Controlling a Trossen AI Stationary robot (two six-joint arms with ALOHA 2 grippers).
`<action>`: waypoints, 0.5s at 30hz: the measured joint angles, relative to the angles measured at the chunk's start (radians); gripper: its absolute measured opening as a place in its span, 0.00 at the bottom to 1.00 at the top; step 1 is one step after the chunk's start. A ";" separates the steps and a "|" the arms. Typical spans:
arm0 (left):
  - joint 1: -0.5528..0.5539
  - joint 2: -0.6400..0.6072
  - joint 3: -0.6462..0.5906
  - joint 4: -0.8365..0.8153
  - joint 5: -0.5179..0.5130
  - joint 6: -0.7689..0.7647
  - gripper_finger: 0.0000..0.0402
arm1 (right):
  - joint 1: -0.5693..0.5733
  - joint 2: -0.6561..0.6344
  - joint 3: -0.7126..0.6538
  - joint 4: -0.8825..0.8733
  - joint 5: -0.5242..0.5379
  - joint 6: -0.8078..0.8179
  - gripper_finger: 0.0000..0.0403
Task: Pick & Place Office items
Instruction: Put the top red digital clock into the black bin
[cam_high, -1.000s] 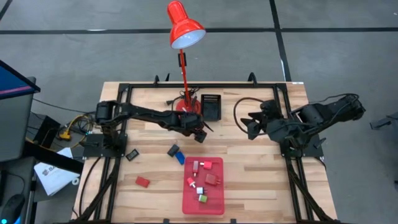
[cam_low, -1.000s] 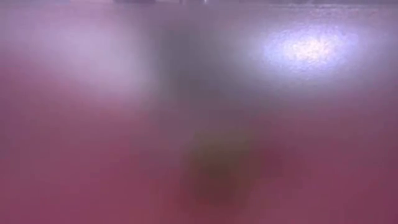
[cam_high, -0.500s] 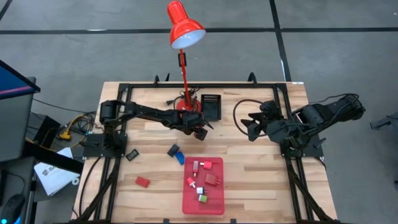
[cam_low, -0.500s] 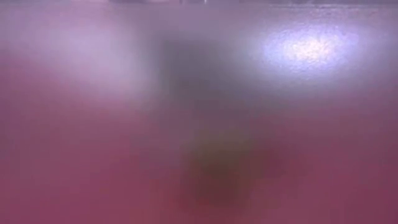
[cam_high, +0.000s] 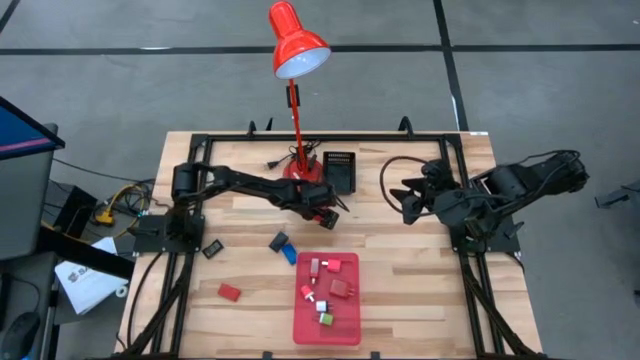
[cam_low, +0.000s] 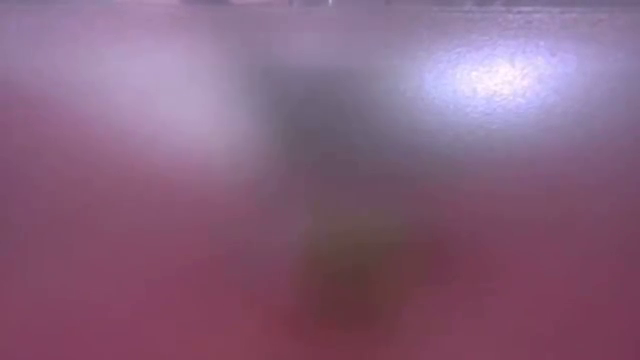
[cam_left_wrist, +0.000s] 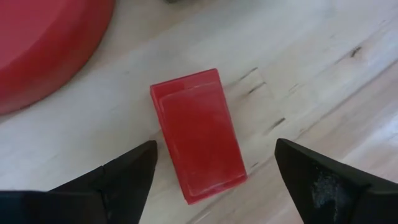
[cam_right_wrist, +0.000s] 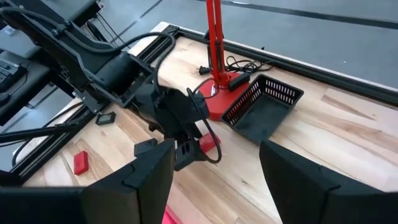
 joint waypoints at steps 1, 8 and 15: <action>0.000 0.010 0.012 -0.015 -0.002 0.000 0.79 | 0.000 -0.003 0.000 0.000 0.000 -0.002 0.57; 0.000 0.010 0.020 -0.049 -0.018 -0.018 0.62 | 0.000 -0.008 0.000 -0.001 0.002 -0.005 0.57; 0.005 0.009 0.020 -0.065 -0.016 -0.019 0.39 | 0.000 -0.007 0.000 -0.001 0.002 -0.005 0.57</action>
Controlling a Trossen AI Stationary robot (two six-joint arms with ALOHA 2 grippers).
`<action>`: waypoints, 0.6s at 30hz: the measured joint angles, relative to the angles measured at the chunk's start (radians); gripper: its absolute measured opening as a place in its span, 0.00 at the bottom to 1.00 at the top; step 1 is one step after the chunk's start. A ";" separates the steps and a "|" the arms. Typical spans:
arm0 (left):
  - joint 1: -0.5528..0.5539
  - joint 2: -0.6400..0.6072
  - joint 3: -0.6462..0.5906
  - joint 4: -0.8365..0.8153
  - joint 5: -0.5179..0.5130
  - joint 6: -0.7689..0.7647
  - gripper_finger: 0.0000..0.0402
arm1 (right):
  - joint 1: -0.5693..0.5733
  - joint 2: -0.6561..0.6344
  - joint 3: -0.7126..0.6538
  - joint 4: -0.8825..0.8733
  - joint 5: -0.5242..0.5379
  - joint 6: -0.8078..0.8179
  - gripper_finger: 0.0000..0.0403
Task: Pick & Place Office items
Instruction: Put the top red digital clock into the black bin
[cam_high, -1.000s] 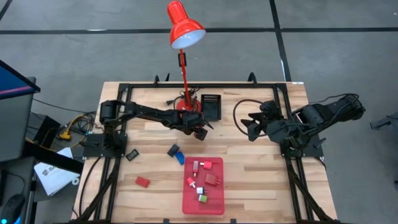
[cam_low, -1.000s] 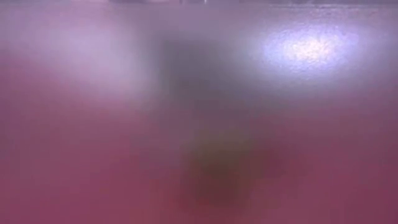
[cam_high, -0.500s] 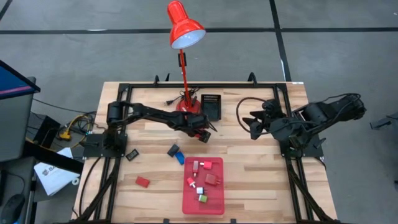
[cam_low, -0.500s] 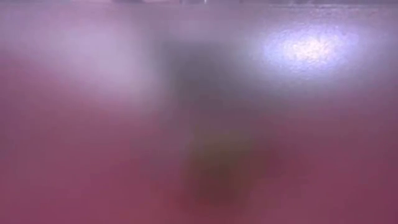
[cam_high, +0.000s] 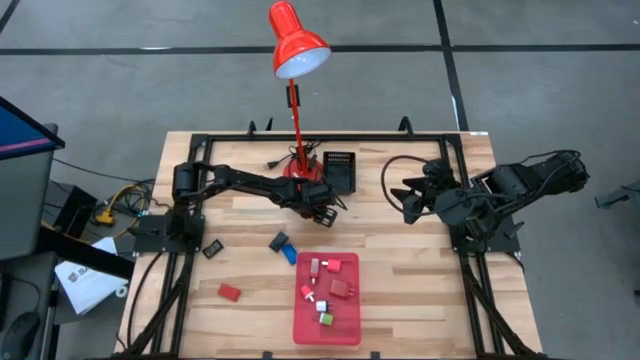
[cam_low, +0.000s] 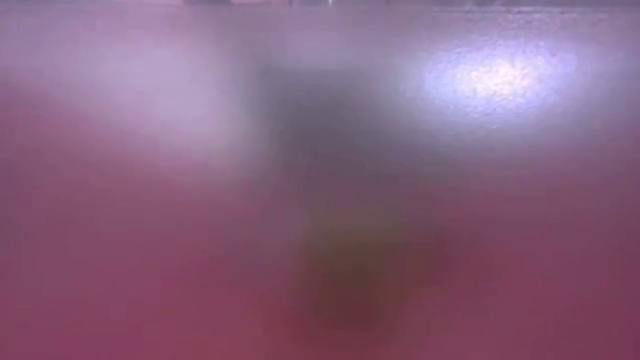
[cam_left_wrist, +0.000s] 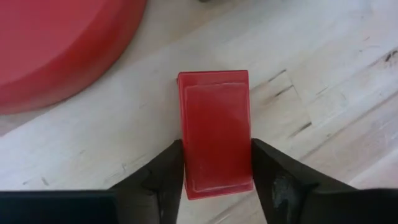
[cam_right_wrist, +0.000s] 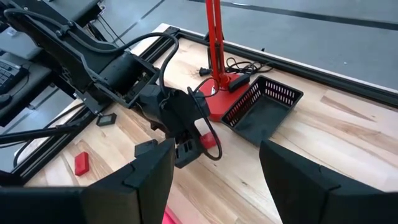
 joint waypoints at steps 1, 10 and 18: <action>0.000 -0.001 0.000 0.000 0.001 0.000 0.37 | 0.000 0.000 0.000 0.000 0.000 0.000 0.57; 0.004 -0.106 -0.004 -0.033 0.008 0.019 0.43 | 0.000 0.000 0.000 0.000 0.001 0.000 0.57; -0.023 -0.333 -0.003 -0.100 -0.008 0.027 0.38 | 0.000 0.000 0.000 0.006 0.016 0.003 0.57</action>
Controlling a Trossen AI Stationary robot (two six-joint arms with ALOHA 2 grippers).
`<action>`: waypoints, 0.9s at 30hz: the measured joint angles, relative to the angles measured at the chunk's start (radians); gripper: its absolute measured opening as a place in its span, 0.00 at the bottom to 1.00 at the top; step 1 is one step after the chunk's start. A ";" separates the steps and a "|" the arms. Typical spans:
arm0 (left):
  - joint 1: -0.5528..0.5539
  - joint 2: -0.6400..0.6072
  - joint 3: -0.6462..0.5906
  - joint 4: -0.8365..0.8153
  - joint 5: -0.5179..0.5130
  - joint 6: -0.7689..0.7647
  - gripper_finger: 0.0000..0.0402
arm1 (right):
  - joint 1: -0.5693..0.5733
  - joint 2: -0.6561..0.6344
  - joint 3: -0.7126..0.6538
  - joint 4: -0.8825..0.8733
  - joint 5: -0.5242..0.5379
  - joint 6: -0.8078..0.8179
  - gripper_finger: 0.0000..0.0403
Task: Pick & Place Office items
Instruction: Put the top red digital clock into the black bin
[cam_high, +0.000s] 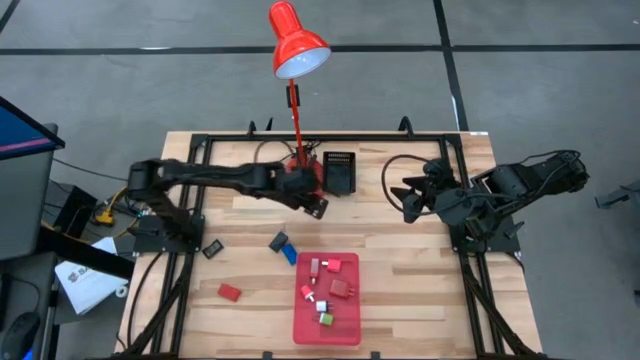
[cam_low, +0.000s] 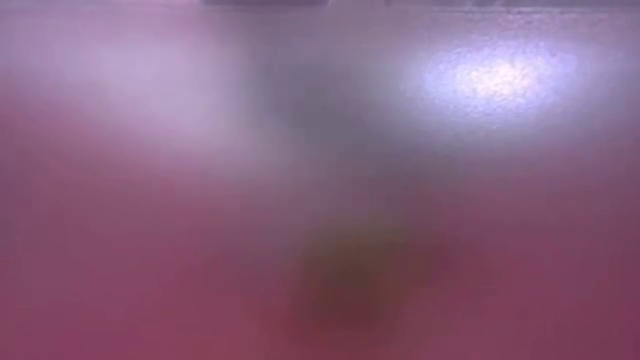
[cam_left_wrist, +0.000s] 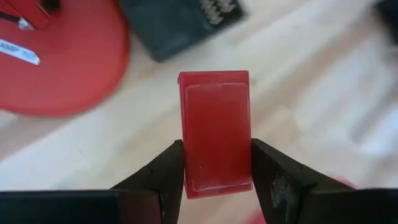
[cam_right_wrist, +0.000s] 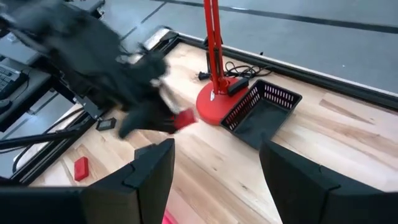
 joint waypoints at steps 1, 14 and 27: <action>-0.012 -0.024 0.000 -0.015 0.004 0.000 0.38 | 0.000 0.000 0.000 0.001 0.005 0.000 0.57; -0.065 -0.117 -0.003 0.099 -0.046 0.010 0.40 | 0.035 0.000 0.001 0.064 0.104 0.003 0.57; 0.144 0.097 -0.003 0.345 0.041 0.089 0.40 | 0.089 0.000 0.001 0.105 0.117 0.008 0.57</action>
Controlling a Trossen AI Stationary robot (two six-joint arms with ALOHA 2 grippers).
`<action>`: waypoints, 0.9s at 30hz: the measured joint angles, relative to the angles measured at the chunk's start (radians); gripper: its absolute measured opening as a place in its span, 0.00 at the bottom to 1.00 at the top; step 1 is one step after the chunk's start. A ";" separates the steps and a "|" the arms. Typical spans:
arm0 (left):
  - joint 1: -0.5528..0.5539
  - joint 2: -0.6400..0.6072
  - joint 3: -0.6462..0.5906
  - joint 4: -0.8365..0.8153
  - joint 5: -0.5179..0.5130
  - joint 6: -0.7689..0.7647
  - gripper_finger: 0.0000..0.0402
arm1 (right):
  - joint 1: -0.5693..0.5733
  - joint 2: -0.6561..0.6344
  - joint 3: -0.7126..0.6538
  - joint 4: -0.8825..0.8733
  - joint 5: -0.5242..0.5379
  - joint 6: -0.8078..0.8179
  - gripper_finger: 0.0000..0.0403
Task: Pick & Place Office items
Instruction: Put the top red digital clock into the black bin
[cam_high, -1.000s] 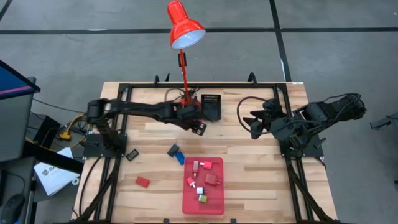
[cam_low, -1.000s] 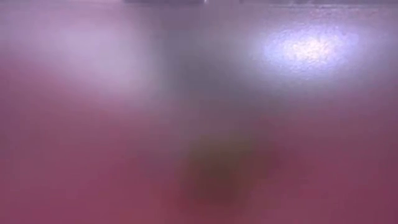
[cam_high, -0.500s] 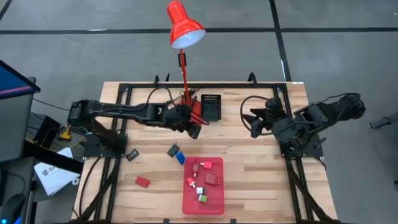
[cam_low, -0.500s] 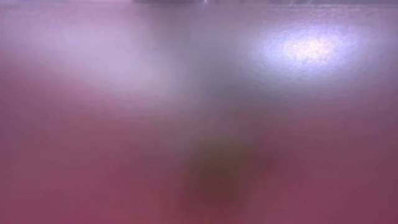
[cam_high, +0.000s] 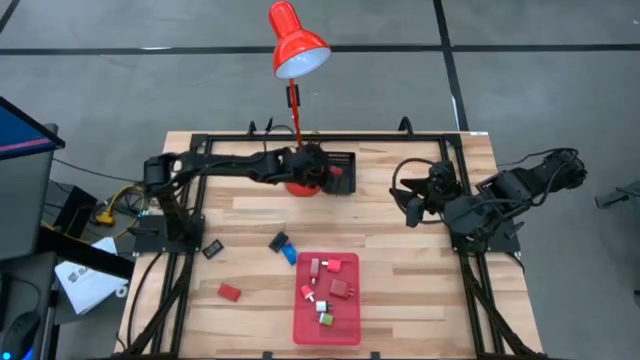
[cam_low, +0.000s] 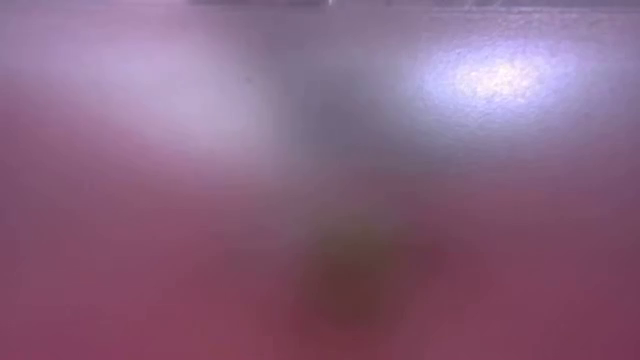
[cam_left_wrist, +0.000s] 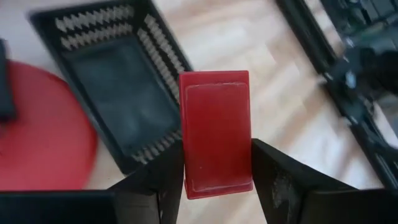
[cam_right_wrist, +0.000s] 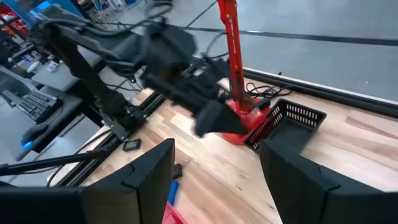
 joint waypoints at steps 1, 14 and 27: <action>0.014 0.010 0.000 0.009 0.002 0.007 0.40 | 0.004 0.000 0.000 0.003 0.003 0.000 0.57; 0.077 0.098 0.000 0.106 0.079 0.015 0.41 | 0.029 0.001 0.000 0.004 0.018 0.000 0.57; 0.095 0.095 0.000 0.216 0.070 0.024 0.42 | 0.029 0.001 0.000 0.004 0.018 0.000 0.57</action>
